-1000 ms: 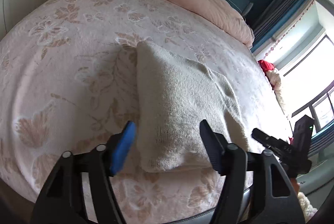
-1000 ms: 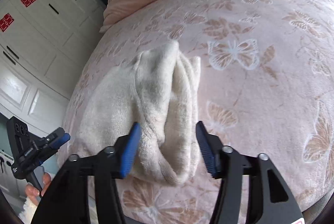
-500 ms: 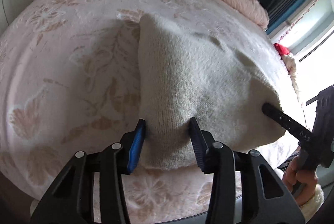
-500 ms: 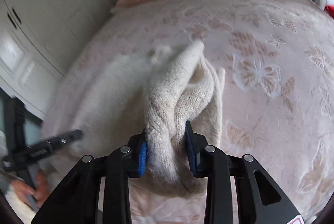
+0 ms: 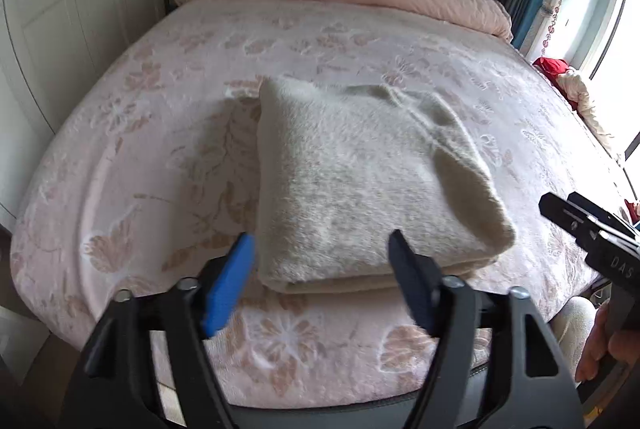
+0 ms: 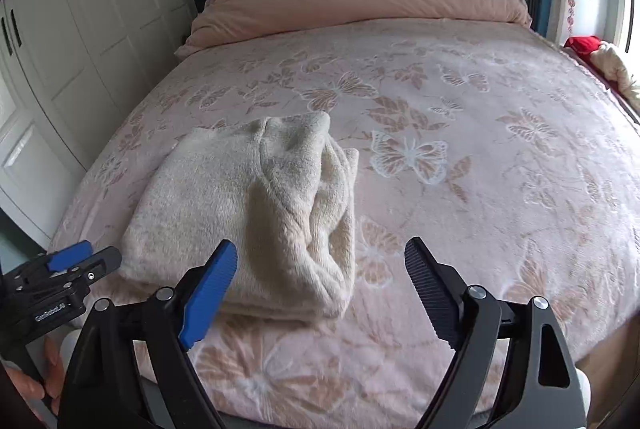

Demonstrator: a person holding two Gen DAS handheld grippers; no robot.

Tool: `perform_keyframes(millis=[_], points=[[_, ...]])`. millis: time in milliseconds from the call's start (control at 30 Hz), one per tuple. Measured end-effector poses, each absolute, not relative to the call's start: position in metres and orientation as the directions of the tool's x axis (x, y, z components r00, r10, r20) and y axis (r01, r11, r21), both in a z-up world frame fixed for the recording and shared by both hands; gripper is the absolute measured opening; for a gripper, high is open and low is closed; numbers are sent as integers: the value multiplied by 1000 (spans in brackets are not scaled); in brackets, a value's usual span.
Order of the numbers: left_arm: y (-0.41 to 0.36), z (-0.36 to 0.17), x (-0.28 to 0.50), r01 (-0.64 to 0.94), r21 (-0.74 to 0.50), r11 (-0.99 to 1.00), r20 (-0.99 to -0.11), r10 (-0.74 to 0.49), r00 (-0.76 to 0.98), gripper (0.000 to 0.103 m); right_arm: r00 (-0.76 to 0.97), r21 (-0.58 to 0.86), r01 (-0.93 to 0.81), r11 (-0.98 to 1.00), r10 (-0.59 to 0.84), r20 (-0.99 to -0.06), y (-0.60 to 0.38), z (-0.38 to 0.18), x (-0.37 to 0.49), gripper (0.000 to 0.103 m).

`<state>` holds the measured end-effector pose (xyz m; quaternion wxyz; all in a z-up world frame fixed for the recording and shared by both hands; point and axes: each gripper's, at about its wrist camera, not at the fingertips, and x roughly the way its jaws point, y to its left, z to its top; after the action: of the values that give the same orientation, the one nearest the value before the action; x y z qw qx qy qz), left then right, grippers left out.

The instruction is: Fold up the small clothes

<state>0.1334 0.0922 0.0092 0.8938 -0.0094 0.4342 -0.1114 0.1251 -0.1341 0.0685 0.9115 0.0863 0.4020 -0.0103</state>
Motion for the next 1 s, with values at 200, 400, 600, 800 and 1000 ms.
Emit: perform_keyframes(millis=[200,400,600,800,1000], points=[[77,28,106,172,-110,979,-748,-196,634,94,667,150,145,978,16,-745,-136,60,96,86],[61,29,81,152,-38,988,-718,-133,683,94,652,116,147,982,-8,-758,-132,50,72,87],[48,21,59,148,7,989,-711,-99,697,94,664,78,157,985,-47,-746,-133,46,53,87],[47,15,46,110,12,994,-693,-71,718,94,650,90,202,975,-65,-757,-141,38,44,87],[43,4,42,112,35,993,-692,-57,720,98,652,98,192,976,-52,-757,-136,29,43,87]])
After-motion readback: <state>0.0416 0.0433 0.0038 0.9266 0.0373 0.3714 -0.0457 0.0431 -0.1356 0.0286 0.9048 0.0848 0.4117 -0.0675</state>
